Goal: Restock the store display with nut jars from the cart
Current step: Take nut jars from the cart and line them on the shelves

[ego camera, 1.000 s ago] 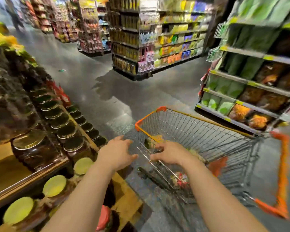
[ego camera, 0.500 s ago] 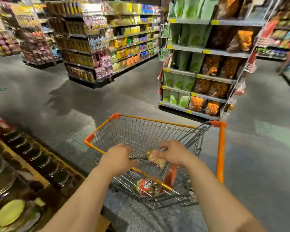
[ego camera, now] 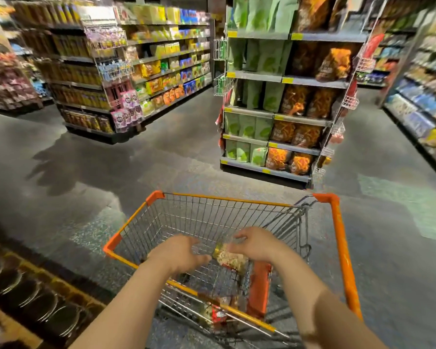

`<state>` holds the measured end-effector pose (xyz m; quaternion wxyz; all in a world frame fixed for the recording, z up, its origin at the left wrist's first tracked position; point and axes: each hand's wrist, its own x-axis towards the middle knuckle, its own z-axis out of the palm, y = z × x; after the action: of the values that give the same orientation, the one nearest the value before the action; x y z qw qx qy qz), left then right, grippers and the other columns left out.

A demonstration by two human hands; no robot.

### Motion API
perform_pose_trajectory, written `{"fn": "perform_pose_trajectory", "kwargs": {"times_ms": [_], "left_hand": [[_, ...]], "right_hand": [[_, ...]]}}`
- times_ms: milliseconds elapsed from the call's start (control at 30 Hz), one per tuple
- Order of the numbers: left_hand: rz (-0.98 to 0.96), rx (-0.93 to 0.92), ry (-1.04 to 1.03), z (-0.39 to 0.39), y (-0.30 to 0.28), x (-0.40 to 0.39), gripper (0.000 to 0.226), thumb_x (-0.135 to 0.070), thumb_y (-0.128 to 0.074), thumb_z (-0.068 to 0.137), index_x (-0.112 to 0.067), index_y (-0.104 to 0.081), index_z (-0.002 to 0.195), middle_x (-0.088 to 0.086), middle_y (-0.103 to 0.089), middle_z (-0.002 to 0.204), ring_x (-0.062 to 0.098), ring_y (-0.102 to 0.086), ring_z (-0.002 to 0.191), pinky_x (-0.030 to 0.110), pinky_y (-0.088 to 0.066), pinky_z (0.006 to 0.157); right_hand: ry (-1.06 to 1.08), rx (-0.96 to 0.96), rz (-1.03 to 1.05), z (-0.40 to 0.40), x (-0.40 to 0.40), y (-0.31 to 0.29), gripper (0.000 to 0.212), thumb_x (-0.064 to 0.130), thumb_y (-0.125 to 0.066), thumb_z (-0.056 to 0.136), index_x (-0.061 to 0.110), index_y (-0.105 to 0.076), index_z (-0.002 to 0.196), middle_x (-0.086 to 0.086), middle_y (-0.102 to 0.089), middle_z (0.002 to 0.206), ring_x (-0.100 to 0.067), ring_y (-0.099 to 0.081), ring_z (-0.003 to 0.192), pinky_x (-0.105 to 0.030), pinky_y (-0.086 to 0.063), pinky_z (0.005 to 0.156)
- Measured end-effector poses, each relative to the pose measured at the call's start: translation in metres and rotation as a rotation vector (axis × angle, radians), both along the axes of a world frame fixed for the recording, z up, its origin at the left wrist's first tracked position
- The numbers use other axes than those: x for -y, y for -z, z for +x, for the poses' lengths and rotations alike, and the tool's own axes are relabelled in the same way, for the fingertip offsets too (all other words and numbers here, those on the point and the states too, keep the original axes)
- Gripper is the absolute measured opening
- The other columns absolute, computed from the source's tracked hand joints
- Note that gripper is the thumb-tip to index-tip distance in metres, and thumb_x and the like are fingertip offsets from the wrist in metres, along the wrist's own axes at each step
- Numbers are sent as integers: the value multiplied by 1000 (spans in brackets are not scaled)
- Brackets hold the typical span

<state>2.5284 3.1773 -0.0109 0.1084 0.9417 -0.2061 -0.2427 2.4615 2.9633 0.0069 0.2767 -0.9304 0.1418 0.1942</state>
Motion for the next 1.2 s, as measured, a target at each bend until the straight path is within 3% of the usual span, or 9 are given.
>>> {"fn": "perform_pose_trajectory", "kwargs": {"times_ms": [200,367,500,567,633,733,833,1033,1200], "left_hand": [[-142,-142,-38,54,31,-9,76,-70,-67,83,-30,-52,147,1,-55,149,23,-60,127,30,-47,102],[-161,-256,-61,71,69,-16,83,-73,-64,82,-28,-49,150,-1,-49,155,21,-49,139,33,-41,112],[-141,-303,-61,76,92,-18,83,-74,-61,85,-26,-47,150,3,-51,153,23,-51,136,31,-42,107],[-142,-313,-69,80,101,-18,80,-73,-60,87,-26,-48,150,3,-53,151,23,-55,133,27,-44,101],[-146,-326,-95,83,110,-18,79,-73,-59,87,-26,-48,149,4,-55,149,23,-59,128,27,-45,100],[-141,-363,-128,85,125,-16,82,-73,-58,88,-22,-46,151,6,-51,153,26,-52,136,33,-43,109],[-104,-393,-148,86,142,-15,79,-70,-58,90,-20,-47,151,6,-51,153,27,-51,137,32,-42,108],[-27,-442,-193,90,177,-2,78,-72,-55,90,-21,-47,150,7,-58,145,28,-54,132,31,-45,102],[-17,-506,-220,96,202,17,79,-68,-53,94,-17,-42,153,7,-59,144,25,-55,132,31,-43,105]], "right_hand": [[67,-53,-13,43,-13,18,67,58,-64,93,25,-50,149,-2,-43,158,-25,-43,143,-35,-34,115],[103,-161,-16,50,-17,47,73,63,-61,92,19,-50,149,-6,-47,154,-24,-50,136,-30,-40,109],[176,-304,130,58,-11,72,74,44,-68,94,8,-41,153,-11,-38,160,-22,-44,142,-25,-37,113],[167,-318,169,58,-14,84,69,25,-67,98,1,-35,153,-18,-37,159,-24,-46,138,-14,-46,93],[197,-230,183,57,-18,92,62,11,-57,103,-3,-28,156,-27,-33,158,-35,-46,139,-22,-54,87],[355,-302,256,52,-18,120,70,40,-64,98,9,-38,155,-12,-37,161,-27,-45,142,-29,-39,109],[362,-315,211,48,-17,134,62,43,-67,96,14,-50,148,-2,-47,155,-15,-51,133,-22,-37,106],[320,-407,159,51,-6,170,64,48,-67,94,18,-51,148,-2,-49,154,-20,-50,138,-26,-39,109],[350,-445,193,58,9,210,58,47,-70,93,10,-60,136,-7,-70,118,-16,-67,87,-21,-49,67]]}}
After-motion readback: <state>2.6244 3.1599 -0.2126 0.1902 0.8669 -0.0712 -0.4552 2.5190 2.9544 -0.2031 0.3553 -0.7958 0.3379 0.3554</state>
